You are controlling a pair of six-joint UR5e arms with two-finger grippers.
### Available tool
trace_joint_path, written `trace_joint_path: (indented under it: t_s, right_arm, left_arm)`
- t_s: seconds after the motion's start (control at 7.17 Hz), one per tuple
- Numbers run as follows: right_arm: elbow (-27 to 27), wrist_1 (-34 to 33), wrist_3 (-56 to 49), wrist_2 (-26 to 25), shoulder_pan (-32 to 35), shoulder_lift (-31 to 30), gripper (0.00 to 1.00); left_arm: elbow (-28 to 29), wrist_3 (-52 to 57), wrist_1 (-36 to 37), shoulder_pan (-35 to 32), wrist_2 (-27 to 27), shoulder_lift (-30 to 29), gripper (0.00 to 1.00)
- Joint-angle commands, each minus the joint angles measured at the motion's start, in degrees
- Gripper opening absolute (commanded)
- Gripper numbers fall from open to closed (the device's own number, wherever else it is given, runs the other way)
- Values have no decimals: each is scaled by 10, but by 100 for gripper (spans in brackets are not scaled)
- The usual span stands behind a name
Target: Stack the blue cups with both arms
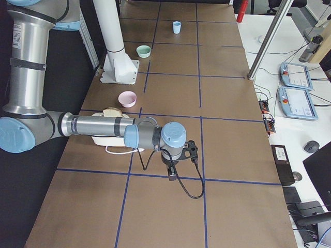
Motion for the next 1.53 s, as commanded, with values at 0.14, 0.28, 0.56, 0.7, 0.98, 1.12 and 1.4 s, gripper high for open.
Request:
trace_joint_path:
  t_s: [0.14,0.28,0.56,0.7,0.98,1.12,1.4]
  right_arm:
    - [0,0,0,0,0,0,100]
    - [1,0,0,0,0,0,100]
    - [1,0,1,0,-1,2,100]
    - [1,0,3,0,-1,3,100]
    - [1,0,3,0,-3,3,100]
    - [1,0,4,0,-3,3,100]
    - [1,0,4,2,-4,3,100]
  left_arm:
    - [0,1,0,1,-1,1,100]
    - [1,1,0,2,3,1,100]
    - [1,-3,-53,5,0,-10,100]
    - [4,-7,-103,5,1,-12,100]
    - [11,-42,-114,9,-16,-23,100]
    - [2,-64,-155,43,-19,-19,100]
    - [1,-284,-273,141,-12,-2,100]
